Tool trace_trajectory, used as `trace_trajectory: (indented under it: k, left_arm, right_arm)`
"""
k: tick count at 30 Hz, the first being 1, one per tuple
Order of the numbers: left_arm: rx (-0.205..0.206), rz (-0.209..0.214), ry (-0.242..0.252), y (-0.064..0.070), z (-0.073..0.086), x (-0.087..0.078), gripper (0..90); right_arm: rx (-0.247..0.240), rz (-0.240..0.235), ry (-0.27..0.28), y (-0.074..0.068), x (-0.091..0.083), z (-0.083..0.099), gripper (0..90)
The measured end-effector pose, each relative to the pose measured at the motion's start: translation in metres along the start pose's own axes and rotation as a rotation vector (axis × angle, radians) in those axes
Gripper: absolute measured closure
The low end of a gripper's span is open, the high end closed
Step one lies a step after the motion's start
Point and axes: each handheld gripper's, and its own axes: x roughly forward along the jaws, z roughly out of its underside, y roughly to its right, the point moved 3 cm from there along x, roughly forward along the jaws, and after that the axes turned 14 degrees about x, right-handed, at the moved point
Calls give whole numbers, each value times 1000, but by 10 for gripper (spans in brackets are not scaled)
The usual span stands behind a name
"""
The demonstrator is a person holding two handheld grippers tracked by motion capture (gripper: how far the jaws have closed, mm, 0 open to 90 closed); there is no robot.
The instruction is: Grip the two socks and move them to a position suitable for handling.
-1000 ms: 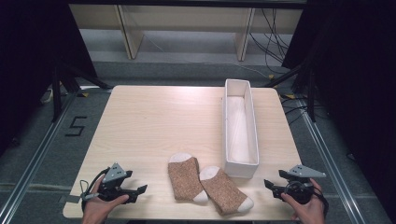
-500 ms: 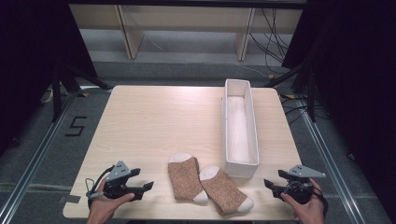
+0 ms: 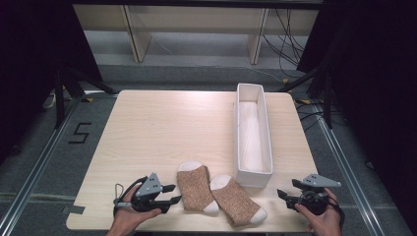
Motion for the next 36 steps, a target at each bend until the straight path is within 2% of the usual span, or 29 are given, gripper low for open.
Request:
trace_trajectory:
  k: [3,4,7,8,11,12,14,16,17,19,20,21,22,23,24,25,26,30,31,32,33,34,36]
  left_arm:
    - [18,15,-13,2,-4,7,675]
    - [36,16,-27,2,-7,12,702]
    - [46,14,-28,-1,-10,17,751]
    - [37,26,-30,-1,-12,22,790]
    - [48,44,-29,-1,-14,27,808]
    - [59,59,-39,0,-16,32,812]
    - [71,63,-56,0,-18,36,833]
    - [76,56,-70,-1,-19,40,854]
    - [76,56,-70,-1,-19,40,865]
    - [73,44,-86,-4,-17,45,881]
    - [96,43,-123,-6,-16,46,881]
    - [104,43,-138,-7,-14,48,888]
    - [74,41,-136,-7,-14,52,890]
    - [74,41,-136,-7,-14,52,891]
    - [92,45,-153,-9,-14,51,890]
    - [98,34,-160,-10,-14,51,890]
    - [99,22,-167,-11,-14,50,890]
    - [83,-24,-194,-25,-9,44,893]
    - [79,-41,-202,-30,-7,42,893]
    - [78,-76,-211,-42,-4,39,894]
    - [78,-76,-211,-42,-4,39,894]
    - [58,-95,-215,-52,-1,36,894]
    - [57,-95,-222,-57,1,34,894]
  right_arm:
    - [0,-2,-2,0,0,0,286]
    - [4,-19,-6,1,1,0,286]
    - [9,-20,-8,1,2,1,286]
    - [22,-20,-9,0,2,1,286]
    - [8,-6,4,1,2,1,286]
    - [5,7,1,1,1,1,286]
    - [5,7,0,1,1,1,286]
    - [5,7,-1,1,1,1,286]
    - [31,-1,-6,-1,1,2,286]
    - [30,-1,-6,-1,1,2,287]
    - [19,1,-5,0,1,2,286]
    - [29,-3,-5,-1,1,2,286]
    - [4,5,0,1,1,1,286]
    - [4,5,0,1,1,1,286]
    - [1,8,-2,1,1,1,286]
    - [1,8,-2,1,1,1,286]
    - [27,0,-6,-1,1,2,287]
    - [26,1,-6,-1,1,2,287]
    - [25,0,-6,-1,1,2,286]
    - [0,0,-5,1,2,1,287]
    - [0,0,-5,1,2,1,287]
    - [1,1,-7,1,2,2,287]
    - [1,0,-5,1,2,1,287]
